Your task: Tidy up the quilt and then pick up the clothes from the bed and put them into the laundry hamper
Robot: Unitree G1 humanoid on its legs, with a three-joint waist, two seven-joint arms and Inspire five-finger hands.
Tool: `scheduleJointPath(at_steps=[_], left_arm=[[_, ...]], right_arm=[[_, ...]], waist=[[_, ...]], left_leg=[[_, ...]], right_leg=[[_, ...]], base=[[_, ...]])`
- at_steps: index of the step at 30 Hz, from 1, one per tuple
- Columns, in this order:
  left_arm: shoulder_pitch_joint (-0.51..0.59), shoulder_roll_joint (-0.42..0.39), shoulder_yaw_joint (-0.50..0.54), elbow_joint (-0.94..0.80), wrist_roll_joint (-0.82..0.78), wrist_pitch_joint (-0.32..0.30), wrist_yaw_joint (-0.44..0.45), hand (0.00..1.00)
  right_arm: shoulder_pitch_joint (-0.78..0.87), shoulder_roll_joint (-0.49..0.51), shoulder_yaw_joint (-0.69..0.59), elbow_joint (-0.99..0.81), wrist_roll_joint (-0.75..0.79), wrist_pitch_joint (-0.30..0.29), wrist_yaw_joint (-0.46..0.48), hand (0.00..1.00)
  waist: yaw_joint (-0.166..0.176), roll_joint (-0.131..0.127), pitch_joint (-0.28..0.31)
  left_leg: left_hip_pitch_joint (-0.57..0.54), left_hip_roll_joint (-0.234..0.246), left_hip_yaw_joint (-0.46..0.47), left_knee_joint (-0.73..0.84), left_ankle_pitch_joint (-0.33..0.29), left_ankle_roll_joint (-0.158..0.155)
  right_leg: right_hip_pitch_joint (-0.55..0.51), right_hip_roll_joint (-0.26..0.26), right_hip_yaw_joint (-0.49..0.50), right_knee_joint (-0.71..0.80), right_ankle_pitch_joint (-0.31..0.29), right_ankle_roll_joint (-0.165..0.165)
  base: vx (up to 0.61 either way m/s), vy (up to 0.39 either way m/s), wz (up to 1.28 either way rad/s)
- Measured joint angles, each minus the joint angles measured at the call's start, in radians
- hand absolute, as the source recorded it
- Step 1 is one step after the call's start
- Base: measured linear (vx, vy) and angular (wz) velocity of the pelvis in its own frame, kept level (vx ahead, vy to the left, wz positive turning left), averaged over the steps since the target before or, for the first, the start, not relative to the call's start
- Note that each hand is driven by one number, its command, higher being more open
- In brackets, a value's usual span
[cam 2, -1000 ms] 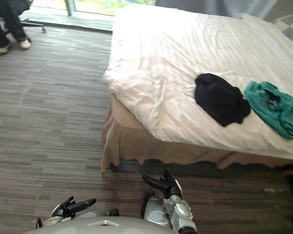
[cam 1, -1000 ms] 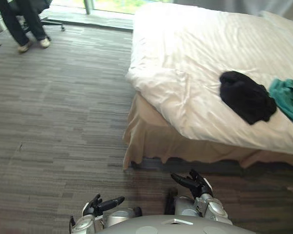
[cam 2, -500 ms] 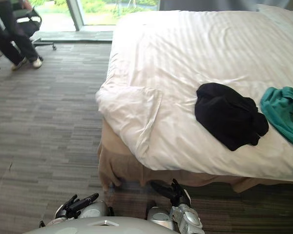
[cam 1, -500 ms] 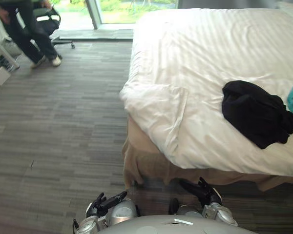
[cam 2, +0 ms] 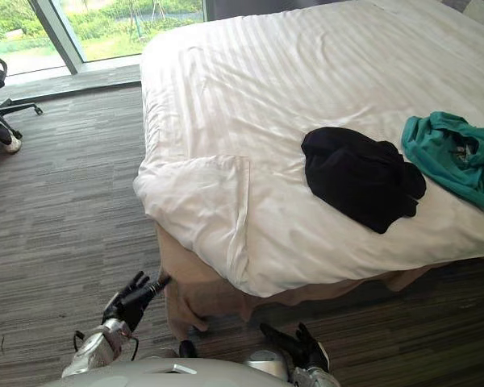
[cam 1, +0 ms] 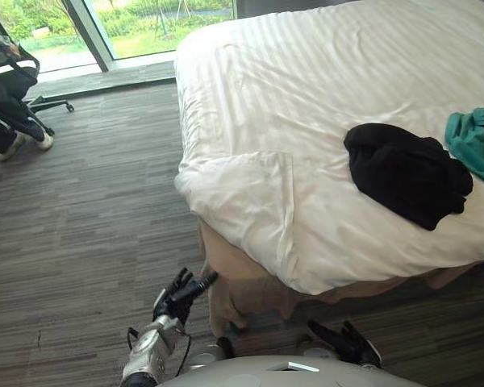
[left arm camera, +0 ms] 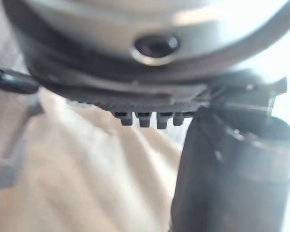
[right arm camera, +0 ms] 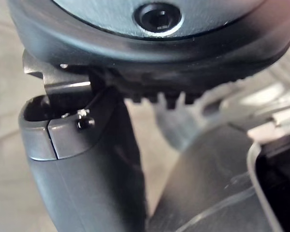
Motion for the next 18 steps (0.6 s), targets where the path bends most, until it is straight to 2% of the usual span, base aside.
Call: scheduleJointPath(at_steps=[2, 3, 5, 8, 10, 13, 16, 18], left_arm=[[-0.039, 0.019, 0.132, -0.011, -0.166, -0.073, 0.073, 1.00], [-0.049, 0.031, 0.165, -0.011, -0.207, -0.096, 0.096, 1.00], [-0.091, 0.090, 0.290, -0.016, -0.343, -0.192, 0.185, 1.00], [-0.099, 0.130, 0.408, -0.071, -0.414, -0.271, 0.285, 1.00], [-0.100, 0.145, 0.482, -0.115, -0.434, -0.348, 0.391, 1.00], [-0.106, 0.151, 0.517, -0.153, -0.452, -0.382, 0.488, 1.00], [-0.118, 0.151, 0.512, -0.181, -0.417, -0.377, 0.555, 1.00], [-0.130, 0.154, 0.490, -0.206, -0.354, -0.361, 0.566, 1.00]], right_arm=[[0.012, -0.006, -0.030, 0.000, 0.000, -0.001, -0.004, 1.00], [0.016, -0.006, -0.032, -0.001, 0.000, -0.003, -0.007, 1.00], [0.021, -0.003, -0.029, -0.001, 0.001, -0.005, -0.022, 1.00], [0.044, 0.007, -0.008, -0.014, 0.010, -0.005, -0.037, 1.00], [0.069, 0.010, 0.014, -0.042, 0.031, -0.005, -0.054, 1.00], [0.078, 0.008, 0.049, -0.045, 0.036, -0.005, -0.065, 1.00], [0.102, 0.007, 0.081, -0.075, 0.041, -0.004, -0.079, 1.00], [0.111, 0.010, 0.090, -0.080, 0.044, -0.004, -0.081, 1.00]], waist=[[0.001, 0.019, -0.005], [0.001, 0.022, -0.008], [0.001, 0.027, -0.012], [0.002, 0.025, -0.023], [0.004, 0.026, -0.041], [0.004, 0.024, -0.058], [0.003, 0.019, -0.077], [0.002, 0.018, -0.082]], left_leg=[[0.014, 0.010, -0.007, -0.005, 0.003, -0.004], [0.015, 0.014, -0.007, -0.005, 0.004, -0.004], [0.020, 0.027, -0.007, -0.010, 0.007, -0.011], [0.026, 0.039, 0.000, -0.020, 0.007, -0.018], [0.025, 0.048, 0.006, -0.021, 0.004, -0.022], [0.025, 0.058, 0.013, -0.024, 0.003, -0.027], [0.030, 0.070, 0.028, -0.035, 0.005, -0.035], [0.030, 0.074, 0.029, -0.035, 0.006, -0.039]], right_leg=[[0.005, 0.011, -0.001, 0.017, -0.014, -0.006], [0.004, 0.014, -0.001, 0.021, -0.016, -0.008], [0.001, 0.026, -0.002, 0.029, -0.022, -0.016], [-0.001, 0.038, -0.001, 0.028, -0.029, -0.027], [-0.002, 0.049, 0.001, 0.027, -0.032, -0.031], [-0.009, 0.058, 0.007, 0.029, -0.032, -0.031], [-0.014, 0.072, 0.018, 0.030, -0.033, -0.035], [-0.014, 0.076, 0.019, 0.030, -0.035, -0.038]], base=[[-0.02, -0.068, 0.03], [-0.03, -0.073, 0.02], [-0.05, -0.076, 0.00], [-0.05, -0.053, -0.03], [0.00, -0.042, -0.04], [0.02, -0.034, -0.08], [0.06, -0.032, -0.11], [0.08, -0.033, -0.02]])
